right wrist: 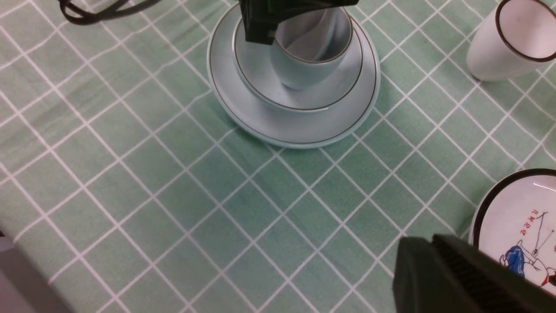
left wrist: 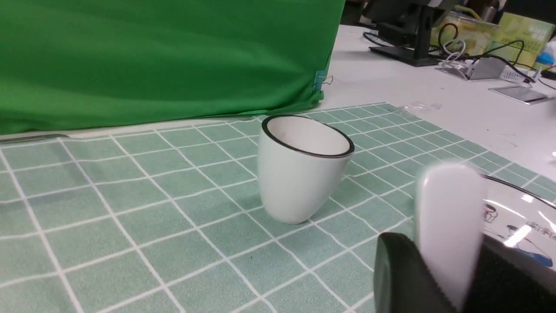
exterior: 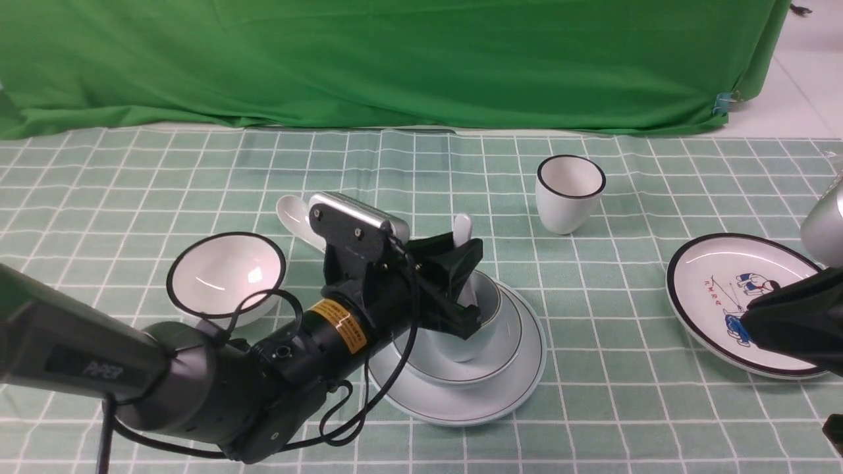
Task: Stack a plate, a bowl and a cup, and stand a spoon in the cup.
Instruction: Use the left arm to put the blue soup spoon into the blue teacup in the middle
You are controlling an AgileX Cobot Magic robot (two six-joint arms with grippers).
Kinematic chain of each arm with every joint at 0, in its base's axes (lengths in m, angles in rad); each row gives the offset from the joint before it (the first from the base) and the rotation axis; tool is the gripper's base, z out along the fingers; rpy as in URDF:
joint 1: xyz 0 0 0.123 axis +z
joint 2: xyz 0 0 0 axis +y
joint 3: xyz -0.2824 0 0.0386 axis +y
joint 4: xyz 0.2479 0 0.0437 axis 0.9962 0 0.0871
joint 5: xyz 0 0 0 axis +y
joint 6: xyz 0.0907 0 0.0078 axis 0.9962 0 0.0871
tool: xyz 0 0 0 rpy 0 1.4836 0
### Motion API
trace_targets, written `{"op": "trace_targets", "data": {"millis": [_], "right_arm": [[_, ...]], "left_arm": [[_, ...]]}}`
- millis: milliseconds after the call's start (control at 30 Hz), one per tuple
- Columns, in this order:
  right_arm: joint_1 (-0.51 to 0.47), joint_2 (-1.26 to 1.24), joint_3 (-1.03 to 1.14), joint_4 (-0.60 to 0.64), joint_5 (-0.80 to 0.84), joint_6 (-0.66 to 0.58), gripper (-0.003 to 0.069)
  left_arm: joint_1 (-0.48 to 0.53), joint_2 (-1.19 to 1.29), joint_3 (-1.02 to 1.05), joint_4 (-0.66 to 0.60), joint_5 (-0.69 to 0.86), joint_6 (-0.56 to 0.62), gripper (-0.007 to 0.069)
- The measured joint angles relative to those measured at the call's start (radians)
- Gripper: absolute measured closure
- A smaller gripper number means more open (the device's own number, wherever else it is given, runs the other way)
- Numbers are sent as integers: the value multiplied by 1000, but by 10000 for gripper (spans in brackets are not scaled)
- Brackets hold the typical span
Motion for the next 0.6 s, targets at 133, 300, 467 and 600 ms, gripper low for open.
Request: {"op": "trace_targets", "data": {"millis": [133, 300, 467, 600], "right_arm": [[0, 0, 0, 0, 0, 0, 589], [0, 0, 0, 0, 0, -1, 589], [0, -1, 0, 0, -4, -2, 589], [0, -12, 1, 0, -26, 4, 589]], "left_arm": [[0, 0, 0, 2, -25, 1, 312], [0, -31, 35, 2, -51, 1, 141], [0, -134, 126, -11, -52, 1, 83], [0, -337, 226, -42, -10, 1, 120]]}}
